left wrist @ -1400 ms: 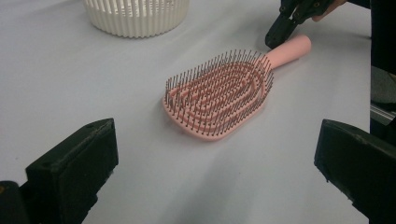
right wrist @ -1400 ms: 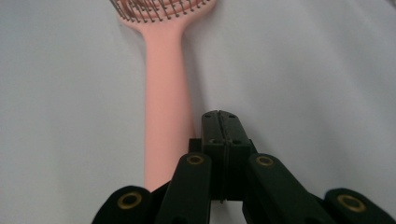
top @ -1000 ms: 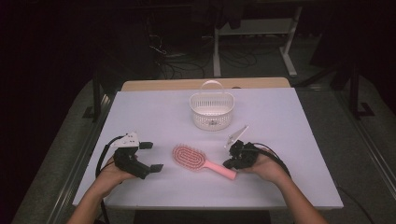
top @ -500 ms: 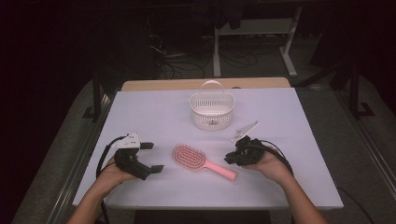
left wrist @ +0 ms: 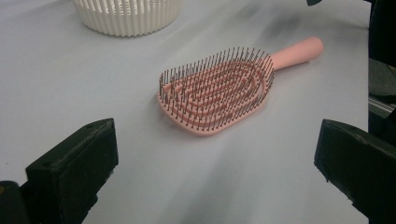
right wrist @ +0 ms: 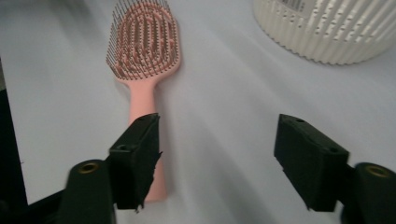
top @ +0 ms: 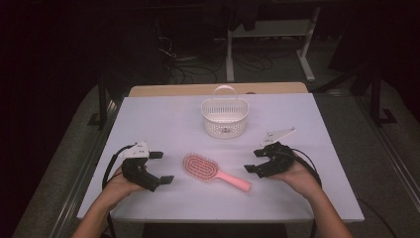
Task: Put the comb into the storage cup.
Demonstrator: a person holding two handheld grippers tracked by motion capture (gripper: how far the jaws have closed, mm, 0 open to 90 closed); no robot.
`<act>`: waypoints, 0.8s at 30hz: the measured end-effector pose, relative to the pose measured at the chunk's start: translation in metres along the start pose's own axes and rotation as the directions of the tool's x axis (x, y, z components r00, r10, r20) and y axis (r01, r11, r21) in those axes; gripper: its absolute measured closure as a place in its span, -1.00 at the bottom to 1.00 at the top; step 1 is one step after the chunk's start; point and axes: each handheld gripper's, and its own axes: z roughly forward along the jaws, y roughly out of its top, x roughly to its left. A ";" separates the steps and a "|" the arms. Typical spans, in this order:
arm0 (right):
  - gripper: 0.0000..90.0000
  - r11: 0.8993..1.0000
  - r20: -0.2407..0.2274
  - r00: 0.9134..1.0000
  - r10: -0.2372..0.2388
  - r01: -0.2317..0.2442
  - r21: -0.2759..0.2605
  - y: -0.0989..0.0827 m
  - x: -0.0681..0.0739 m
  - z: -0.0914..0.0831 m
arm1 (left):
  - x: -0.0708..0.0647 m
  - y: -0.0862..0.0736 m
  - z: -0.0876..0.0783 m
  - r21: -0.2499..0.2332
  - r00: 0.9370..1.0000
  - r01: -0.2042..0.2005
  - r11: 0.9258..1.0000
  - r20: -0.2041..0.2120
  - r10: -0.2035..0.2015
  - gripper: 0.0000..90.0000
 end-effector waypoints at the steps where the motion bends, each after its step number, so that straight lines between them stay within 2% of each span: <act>1: -0.49 1.000 0.008 1.000 -0.006 0.006 -0.007 -0.001 0.000 -0.001 | 0.000 0.000 0.000 -0.001 1.000 0.001 1.000 0.000 -0.001 -1.00; 4: -0.68 1.000 0.020 1.000 -0.001 0.002 -0.025 -0.005 0.002 -0.006 | 0.000 0.000 0.000 -0.002 1.000 0.002 1.000 0.000 -0.002 -1.00; 7: -0.72 0.999 0.017 1.000 0.003 -0.002 -0.034 -0.008 0.003 -0.008 | 0.000 0.000 0.000 0.001 1.000 -0.001 1.000 0.000 0.001 -1.00; 12: -0.93 0.998 0.041 0.999 0.033 -0.030 -0.063 -0.019 0.000 -0.013 | 0.000 0.000 0.000 -0.001 1.000 0.001 1.000 0.002 -0.001 -1.00; 15: -0.97 0.996 0.045 0.998 0.046 -0.043 -0.076 -0.025 -0.001 -0.016 | 0.000 -0.001 0.000 -0.004 1.000 0.002 1.000 0.003 -0.002 -1.00; 24: -0.99 0.995 0.050 0.998 0.038 -0.033 -0.090 -0.031 -0.003 -0.024 | 0.001 -0.001 -0.001 -0.012 1.000 0.013 1.000 0.004 -0.012 -1.00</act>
